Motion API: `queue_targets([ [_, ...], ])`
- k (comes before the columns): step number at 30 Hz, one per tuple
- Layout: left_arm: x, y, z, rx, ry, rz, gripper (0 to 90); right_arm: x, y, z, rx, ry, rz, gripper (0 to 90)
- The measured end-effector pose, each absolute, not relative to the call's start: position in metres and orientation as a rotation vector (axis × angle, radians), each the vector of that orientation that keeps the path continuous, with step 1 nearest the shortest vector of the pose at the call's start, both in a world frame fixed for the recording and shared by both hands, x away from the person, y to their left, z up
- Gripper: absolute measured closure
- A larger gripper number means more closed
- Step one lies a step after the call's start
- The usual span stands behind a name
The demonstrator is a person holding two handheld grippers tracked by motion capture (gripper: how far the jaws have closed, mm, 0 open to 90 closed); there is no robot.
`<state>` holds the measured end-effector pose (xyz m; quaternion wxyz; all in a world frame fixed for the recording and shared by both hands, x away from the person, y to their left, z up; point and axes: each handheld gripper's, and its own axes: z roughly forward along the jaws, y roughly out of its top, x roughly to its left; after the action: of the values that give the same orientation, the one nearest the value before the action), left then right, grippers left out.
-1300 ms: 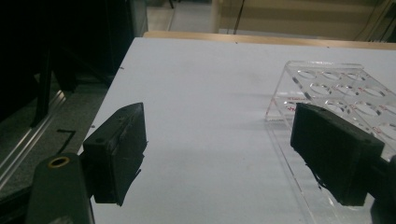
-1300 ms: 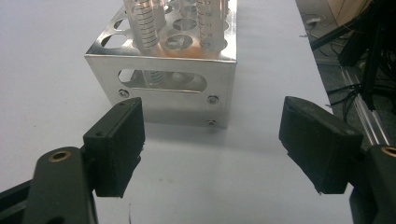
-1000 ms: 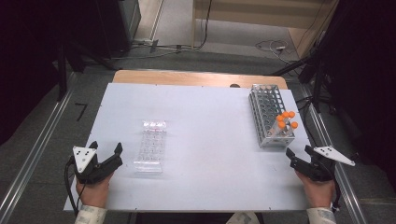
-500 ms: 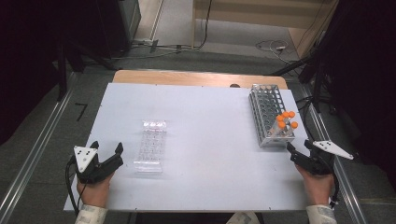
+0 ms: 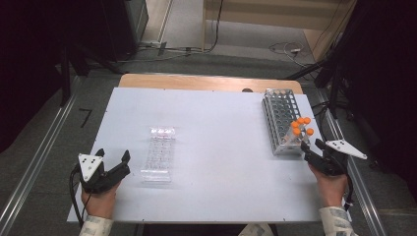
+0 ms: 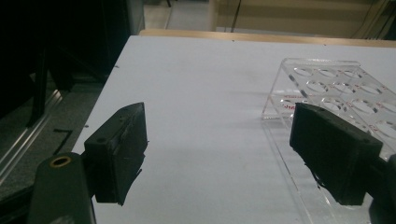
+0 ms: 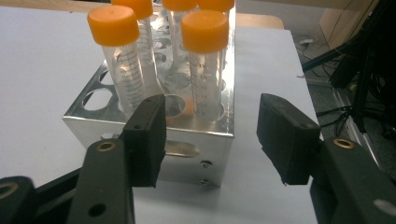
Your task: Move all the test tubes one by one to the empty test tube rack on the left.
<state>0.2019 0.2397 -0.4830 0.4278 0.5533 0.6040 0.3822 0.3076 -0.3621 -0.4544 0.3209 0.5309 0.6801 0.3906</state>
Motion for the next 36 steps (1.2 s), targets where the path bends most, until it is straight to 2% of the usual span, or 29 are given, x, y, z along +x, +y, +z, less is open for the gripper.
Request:
queue_targets([
  [14, 0.201, 0.24, -0.483, 1.374, 1.504, 0.962, 19.3, 0.325, -0.356, -0.453, 1.366, 1.8, 1.027, 60.0],
  [20, 0.201, 0.24, -0.483, 1.374, 1.508, 0.961, 19.3, 0.328, -0.353, -0.455, 1.375, 1.807, 1.015, 62.5],
  [29, 0.2, 0.24, -0.482, 1.367, 1.505, 0.963, 19.3, 0.328, -0.355, -0.454, 1.392, 1.791, 1.016, 71.2],
  [36, 0.2, 0.24, -0.482, 1.374, 1.501, 0.959, 19.3, 0.324, -0.359, -0.446, 1.392, 1.756, 1.053, 71.4],
])
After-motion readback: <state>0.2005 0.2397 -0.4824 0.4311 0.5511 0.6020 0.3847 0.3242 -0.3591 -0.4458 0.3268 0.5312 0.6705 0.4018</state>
